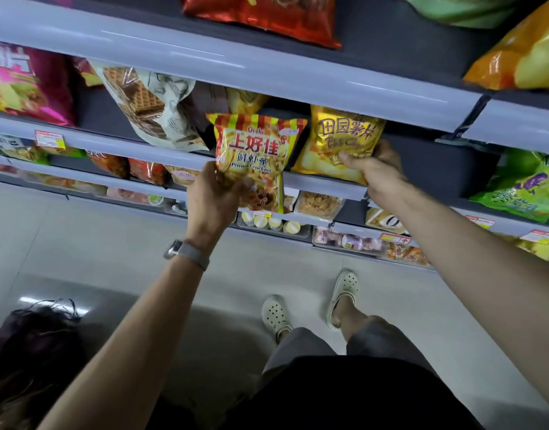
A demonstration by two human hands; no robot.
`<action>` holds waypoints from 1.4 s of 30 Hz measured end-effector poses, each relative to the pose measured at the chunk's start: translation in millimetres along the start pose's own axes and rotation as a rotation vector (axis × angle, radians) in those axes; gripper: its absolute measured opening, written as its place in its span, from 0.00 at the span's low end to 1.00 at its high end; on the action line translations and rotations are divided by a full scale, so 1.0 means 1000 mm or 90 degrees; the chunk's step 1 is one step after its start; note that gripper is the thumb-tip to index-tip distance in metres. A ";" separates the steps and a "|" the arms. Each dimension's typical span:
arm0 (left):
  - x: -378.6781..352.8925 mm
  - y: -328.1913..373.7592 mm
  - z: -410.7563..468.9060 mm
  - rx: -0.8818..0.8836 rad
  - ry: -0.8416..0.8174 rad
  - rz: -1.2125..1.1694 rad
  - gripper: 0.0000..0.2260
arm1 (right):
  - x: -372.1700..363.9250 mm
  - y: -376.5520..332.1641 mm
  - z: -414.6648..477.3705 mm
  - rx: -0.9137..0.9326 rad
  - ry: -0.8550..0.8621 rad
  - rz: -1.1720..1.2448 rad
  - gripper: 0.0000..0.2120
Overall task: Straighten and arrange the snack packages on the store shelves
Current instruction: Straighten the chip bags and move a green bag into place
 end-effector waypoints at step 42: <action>-0.118 0.112 0.020 -0.141 -0.097 -0.023 0.25 | 0.004 0.011 -0.078 0.071 0.034 -0.136 0.27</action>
Point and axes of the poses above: each hand's wrist, its own z-axis towards the middle knuckle, its own x-axis out of the back of the hand, y = z × x, the point moved 8 cm from there along z, towards the middle knuckle, and after that the axes turned 4 degrees about z, right-handed, at the moved point
